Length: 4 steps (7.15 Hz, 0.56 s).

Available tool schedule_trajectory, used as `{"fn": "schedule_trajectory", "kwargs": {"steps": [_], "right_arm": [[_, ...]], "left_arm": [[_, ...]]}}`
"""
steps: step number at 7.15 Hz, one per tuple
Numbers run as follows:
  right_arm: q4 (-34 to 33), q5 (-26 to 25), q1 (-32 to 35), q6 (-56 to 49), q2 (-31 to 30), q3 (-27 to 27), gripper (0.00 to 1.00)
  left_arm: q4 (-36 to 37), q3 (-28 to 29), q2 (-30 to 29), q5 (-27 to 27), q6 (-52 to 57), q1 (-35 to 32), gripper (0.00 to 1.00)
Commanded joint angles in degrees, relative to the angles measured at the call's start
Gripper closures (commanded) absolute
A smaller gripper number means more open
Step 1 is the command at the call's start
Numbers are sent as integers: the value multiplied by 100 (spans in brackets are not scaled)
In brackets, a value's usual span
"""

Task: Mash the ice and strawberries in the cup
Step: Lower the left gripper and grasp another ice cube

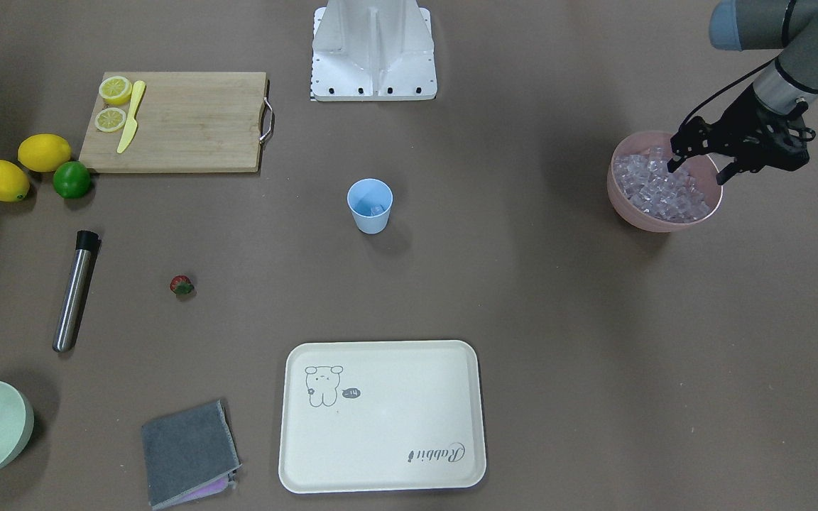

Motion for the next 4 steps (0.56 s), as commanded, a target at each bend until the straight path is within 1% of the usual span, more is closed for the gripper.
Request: {"fn": "schedule_trajectory", "kwargs": {"steps": [1, 4], "right_arm": [[0, -16, 0, 0, 15, -22, 0], [0, -7, 0, 0, -3, 4, 0]], "left_arm": [[-394, 102, 3, -20, -443, 65, 7], [-456, -11, -260, 111, -1174, 555, 8]]}}
